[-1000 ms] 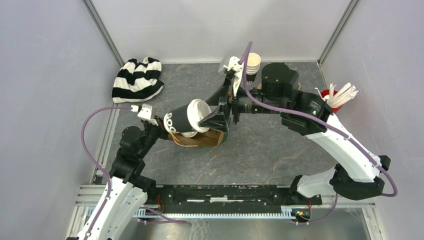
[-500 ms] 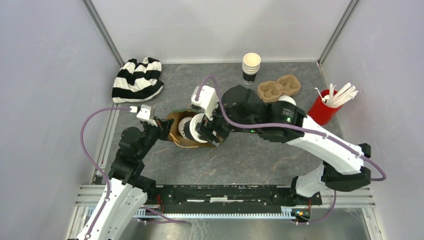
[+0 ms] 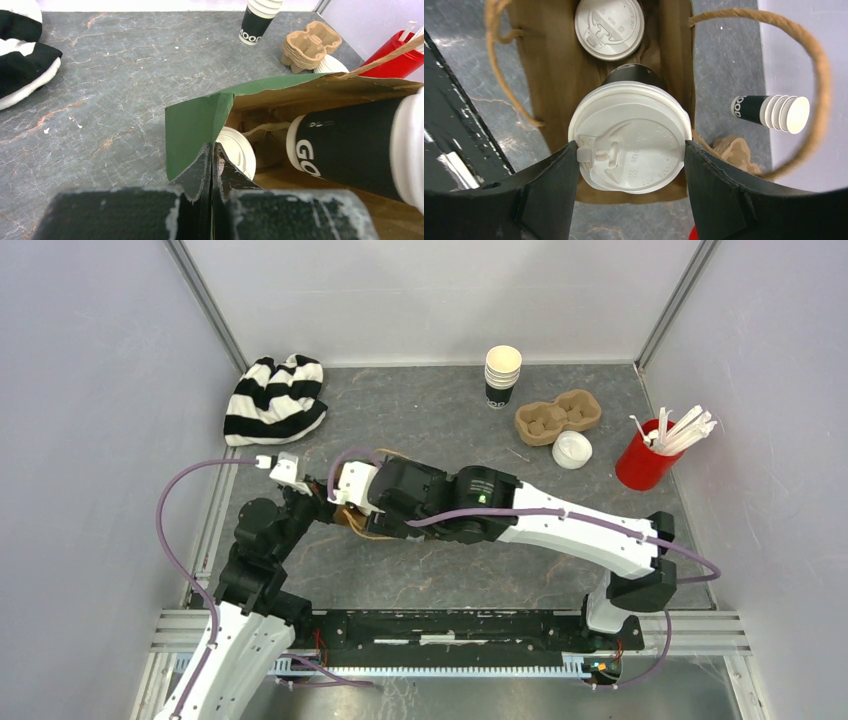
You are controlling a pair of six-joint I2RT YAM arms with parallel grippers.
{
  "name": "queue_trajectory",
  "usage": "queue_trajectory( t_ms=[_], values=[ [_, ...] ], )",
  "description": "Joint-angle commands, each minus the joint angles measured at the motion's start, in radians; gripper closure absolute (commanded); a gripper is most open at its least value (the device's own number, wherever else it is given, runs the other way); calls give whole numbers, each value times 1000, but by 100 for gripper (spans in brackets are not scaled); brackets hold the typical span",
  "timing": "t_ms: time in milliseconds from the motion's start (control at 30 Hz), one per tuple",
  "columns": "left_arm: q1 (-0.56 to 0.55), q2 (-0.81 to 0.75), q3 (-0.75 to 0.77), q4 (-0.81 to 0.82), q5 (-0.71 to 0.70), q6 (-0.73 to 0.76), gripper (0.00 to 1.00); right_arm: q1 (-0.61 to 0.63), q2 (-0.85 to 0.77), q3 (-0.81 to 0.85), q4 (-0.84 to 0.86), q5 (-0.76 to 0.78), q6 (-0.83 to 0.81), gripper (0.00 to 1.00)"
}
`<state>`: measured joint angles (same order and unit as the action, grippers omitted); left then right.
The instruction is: Pack the takeout coffee
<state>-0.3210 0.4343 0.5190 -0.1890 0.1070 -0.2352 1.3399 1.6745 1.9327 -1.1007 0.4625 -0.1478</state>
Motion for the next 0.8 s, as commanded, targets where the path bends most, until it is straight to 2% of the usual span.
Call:
queue_trajectory(
  t_ms=[0, 233, 467, 767],
  values=[
    [0, -44, 18, 19, 7, 1, 98, 7, 36, 5, -12, 87, -85, 27],
    [0, -89, -15, 29, 14, 1, 98, 10, 67, -97, 60, 78, -166, 28],
    [-1, -53, -18, 19, 13, 1, 98, 5, 57, -206, 167, 83, -197, 27],
    [-8, -41, -19, 16, 24, 8, 98, -69, 56, -273, 281, 61, -210, 27]
  ],
)
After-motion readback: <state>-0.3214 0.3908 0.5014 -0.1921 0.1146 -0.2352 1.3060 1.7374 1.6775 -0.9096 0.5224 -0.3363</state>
